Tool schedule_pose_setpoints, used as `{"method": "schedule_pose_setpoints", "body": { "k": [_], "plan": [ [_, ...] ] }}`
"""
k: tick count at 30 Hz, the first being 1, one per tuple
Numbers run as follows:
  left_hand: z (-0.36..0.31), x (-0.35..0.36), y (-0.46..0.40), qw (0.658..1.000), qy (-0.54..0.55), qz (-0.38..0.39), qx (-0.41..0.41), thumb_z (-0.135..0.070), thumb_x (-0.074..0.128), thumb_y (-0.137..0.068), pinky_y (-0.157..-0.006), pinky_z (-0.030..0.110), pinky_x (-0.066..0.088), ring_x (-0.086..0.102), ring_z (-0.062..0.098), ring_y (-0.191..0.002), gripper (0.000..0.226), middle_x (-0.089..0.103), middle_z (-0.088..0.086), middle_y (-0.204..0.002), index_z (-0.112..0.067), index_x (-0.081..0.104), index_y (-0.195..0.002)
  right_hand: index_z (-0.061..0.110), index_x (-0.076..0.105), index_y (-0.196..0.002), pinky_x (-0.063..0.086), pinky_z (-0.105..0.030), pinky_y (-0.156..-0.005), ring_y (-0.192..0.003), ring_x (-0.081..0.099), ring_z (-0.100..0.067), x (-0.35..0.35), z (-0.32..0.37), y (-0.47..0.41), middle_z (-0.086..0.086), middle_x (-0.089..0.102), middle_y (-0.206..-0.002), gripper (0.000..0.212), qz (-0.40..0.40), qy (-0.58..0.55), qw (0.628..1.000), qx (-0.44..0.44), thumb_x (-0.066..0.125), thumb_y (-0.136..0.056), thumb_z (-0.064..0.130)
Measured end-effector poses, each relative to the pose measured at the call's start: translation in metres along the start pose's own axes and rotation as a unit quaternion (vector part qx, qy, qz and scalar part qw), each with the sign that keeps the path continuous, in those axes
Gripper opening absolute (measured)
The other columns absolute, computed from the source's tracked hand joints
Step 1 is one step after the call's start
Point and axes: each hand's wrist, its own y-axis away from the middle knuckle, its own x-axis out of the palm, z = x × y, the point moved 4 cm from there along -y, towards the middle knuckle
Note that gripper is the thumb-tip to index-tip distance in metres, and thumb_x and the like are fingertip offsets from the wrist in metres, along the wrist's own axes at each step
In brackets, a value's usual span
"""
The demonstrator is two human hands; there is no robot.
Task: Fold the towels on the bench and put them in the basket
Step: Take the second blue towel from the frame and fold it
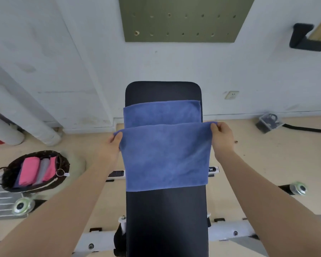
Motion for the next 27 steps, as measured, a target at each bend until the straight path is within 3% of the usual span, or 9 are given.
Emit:
{"method": "schedule_pose_setpoints", "body": {
  "k": [4, 7, 11, 15, 17, 19, 23, 27],
  "plan": [
    [-0.005, 0.016, -0.041, 1.0, -0.006, -0.006, 0.03, -0.029, 0.043, -0.098, -0.091, 0.029, 0.045, 0.058, 0.012, -0.098, 0.022, 0.064, -0.005, -0.103, -0.02, 0.06, -0.108, 0.016, 0.044, -0.065, 0.026, -0.025, -0.055, -0.061, 0.032, -0.012, 0.022, 0.008, -0.049, 0.002, 0.039, -0.065, 0.028, 0.049, -0.009, 0.999, -0.016, 0.043, -0.093, 0.011],
    [-0.01, 0.027, -0.068, 0.998, -0.021, -0.032, 0.054, -0.028, 0.041, -0.098, -0.076, 0.024, 0.042, 0.053, 0.008, -0.083, 0.021, 0.061, -0.006, -0.091, -0.028, 0.06, -0.09, 0.012, 0.047, -0.071, 0.025, -0.026, -0.057, -0.064, 0.032, -0.014, 0.036, 0.006, -0.08, 0.001, 0.041, -0.067, 0.021, 0.069, 0.005, 0.997, -0.032, 0.044, -0.092, 0.01],
    [-0.019, 0.036, -0.098, 0.993, -0.038, -0.074, 0.079, -0.023, 0.042, -0.098, -0.071, 0.023, 0.041, 0.049, 0.006, -0.075, 0.024, 0.058, -0.008, -0.081, -0.029, 0.058, -0.081, 0.009, 0.049, -0.078, 0.026, -0.028, -0.058, -0.066, 0.032, -0.016, 0.05, 0.008, -0.112, 0.001, 0.04, -0.068, 0.016, 0.077, 0.046, 0.995, -0.045, 0.043, -0.092, 0.014],
    [-0.022, 0.039, -0.122, 0.986, -0.07, -0.112, 0.097, -0.019, 0.041, -0.098, -0.066, 0.018, 0.038, 0.045, 0.003, -0.069, 0.017, 0.053, -0.01, -0.075, -0.017, 0.057, -0.091, 0.009, 0.048, -0.085, 0.03, -0.027, -0.057, -0.065, 0.035, -0.016, 0.061, 0.006, -0.131, 0.002, 0.041, -0.067, 0.015, 0.065, 0.107, 0.991, -0.035, 0.041, -0.094, 0.018],
    [-0.023, 0.04, -0.129, 0.983, -0.073, -0.134, 0.104, -0.019, 0.04, -0.098, -0.06, 0.015, 0.035, 0.041, 0.002, -0.064, 0.015, 0.049, -0.009, -0.07, -0.015, 0.055, -0.094, 0.009, 0.05, -0.089, 0.035, -0.03, -0.064, -0.068, 0.039, -0.019, 0.064, 0.009, -0.139, 0.001, 0.044, -0.07, 0.016, 0.048, 0.137, 0.989, -0.035, 0.039, -0.095, 0.02],
    [-0.023, 0.04, -0.135, 0.979, -0.093, -0.148, 0.104, -0.021, 0.04, -0.098, -0.059, 0.016, 0.034, 0.04, 0.003, -0.062, 0.016, 0.047, -0.009, -0.069, -0.016, 0.054, -0.093, 0.009, 0.051, -0.092, 0.036, -0.031, -0.07, -0.074, 0.044, -0.022, 0.068, 0.011, -0.144, -0.002, 0.05, -0.077, 0.018, 0.038, 0.172, 0.984, -0.038, 0.039, -0.096, 0.022],
    [-0.019, 0.04, -0.139, 0.973, -0.146, -0.15, 0.094, -0.026, 0.04, -0.097, -0.054, 0.022, 0.03, 0.032, 0.009, -0.057, 0.019, 0.036, -0.004, -0.063, -0.013, 0.048, -0.087, 0.013, 0.051, -0.09, 0.033, -0.029, -0.069, -0.077, 0.047, -0.023, 0.074, 0.007, -0.146, -0.003, 0.054, -0.082, 0.015, 0.012, 0.211, 0.976, -0.042, 0.042, -0.096, 0.023],
    [-0.017, 0.038, -0.146, 0.969, -0.17, -0.136, 0.114, -0.026, 0.044, -0.096, -0.061, 0.02, 0.035, 0.042, 0.005, -0.063, 0.01, 0.044, -0.008, -0.07, -0.016, 0.046, -0.092, 0.011, 0.053, -0.092, 0.032, -0.027, -0.068, -0.077, 0.048, -0.02, 0.079, 0.004, -0.146, 0.0, 0.054, -0.081, 0.014, 0.0, 0.204, 0.978, -0.043, 0.047, -0.094, 0.023]
  ]
}}
